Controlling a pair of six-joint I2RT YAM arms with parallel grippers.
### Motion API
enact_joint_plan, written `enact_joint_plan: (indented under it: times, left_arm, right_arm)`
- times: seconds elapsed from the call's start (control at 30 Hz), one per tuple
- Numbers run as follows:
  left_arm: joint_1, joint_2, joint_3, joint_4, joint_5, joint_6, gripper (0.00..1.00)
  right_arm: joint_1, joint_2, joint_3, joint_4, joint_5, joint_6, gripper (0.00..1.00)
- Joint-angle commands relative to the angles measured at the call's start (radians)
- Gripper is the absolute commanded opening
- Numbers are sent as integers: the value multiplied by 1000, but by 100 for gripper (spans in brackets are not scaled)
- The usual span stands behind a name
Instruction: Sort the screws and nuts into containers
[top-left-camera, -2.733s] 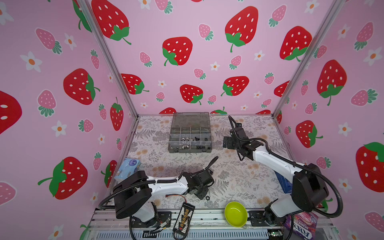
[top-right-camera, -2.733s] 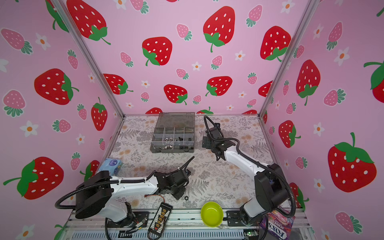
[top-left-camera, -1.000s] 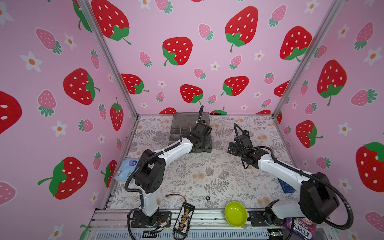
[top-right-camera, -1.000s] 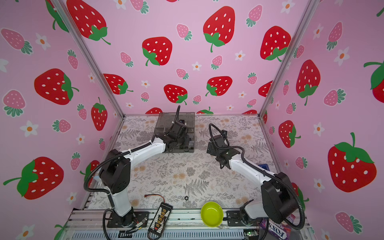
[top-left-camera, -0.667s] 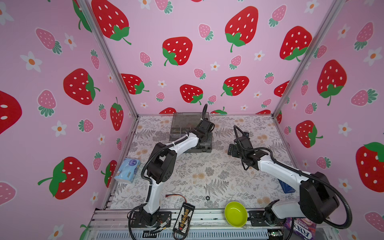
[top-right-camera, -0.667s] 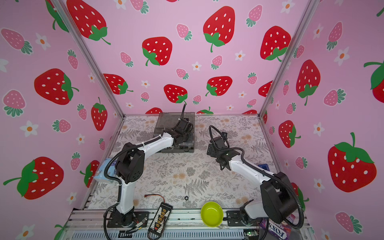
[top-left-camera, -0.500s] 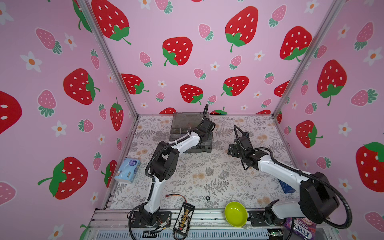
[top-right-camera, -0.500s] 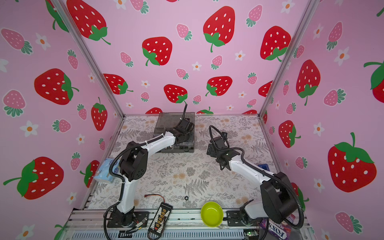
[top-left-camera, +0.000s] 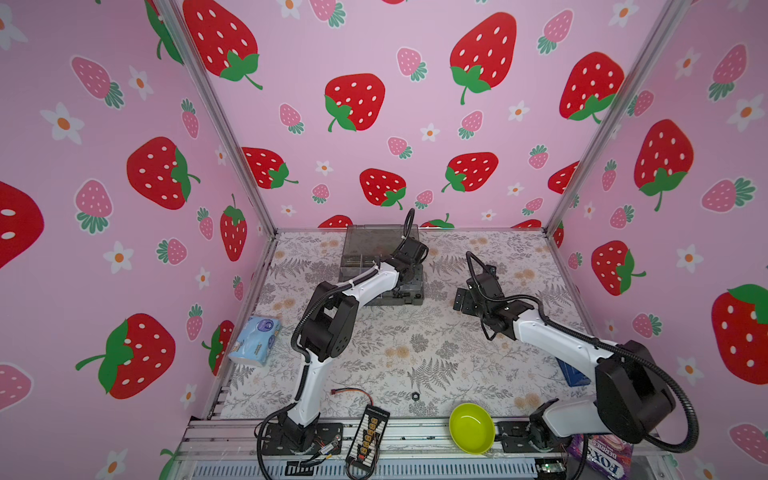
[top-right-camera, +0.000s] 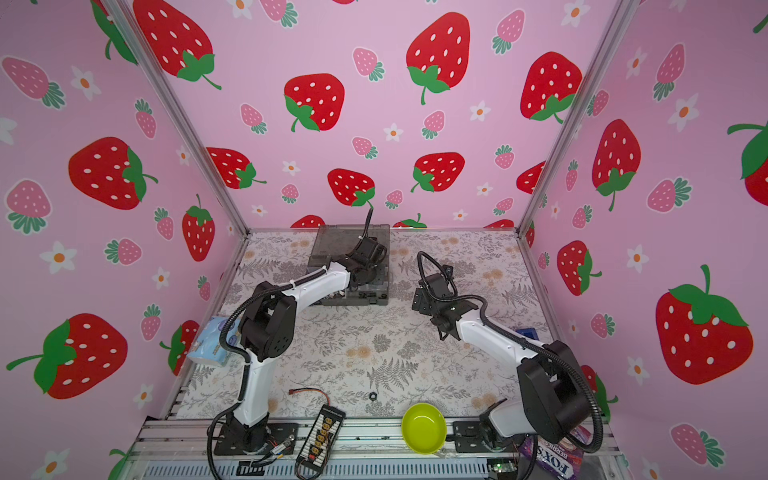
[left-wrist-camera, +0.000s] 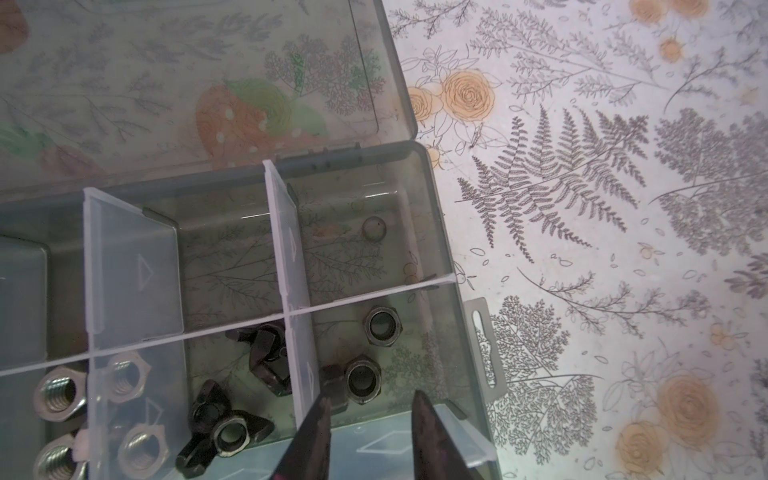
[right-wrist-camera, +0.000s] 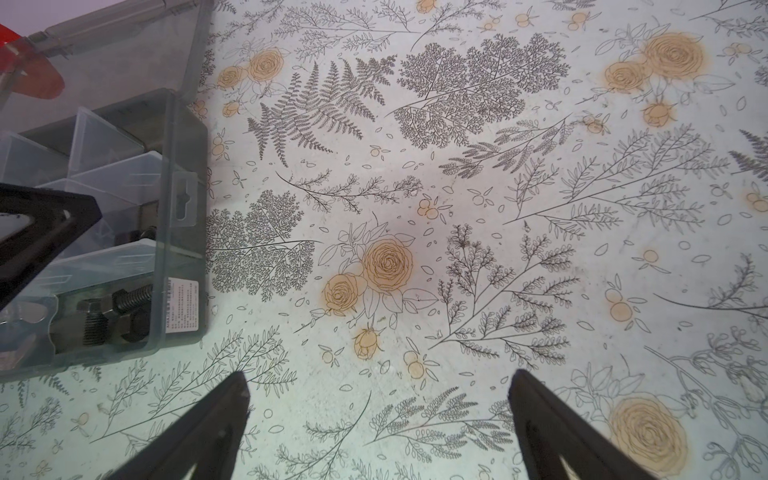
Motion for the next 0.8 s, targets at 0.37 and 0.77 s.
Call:
enact_joint_plan:
  times: [0.37,0.77]
  left_arm:
    - [-16,-194,-68,22,-17,22,58]
    - [-24,-442,-272,80,-55,-3,95]
  right_arm:
    - [0,-18,-7,-31,2,3,100]
    - [13,-45,-15,-51,14,-6,100]
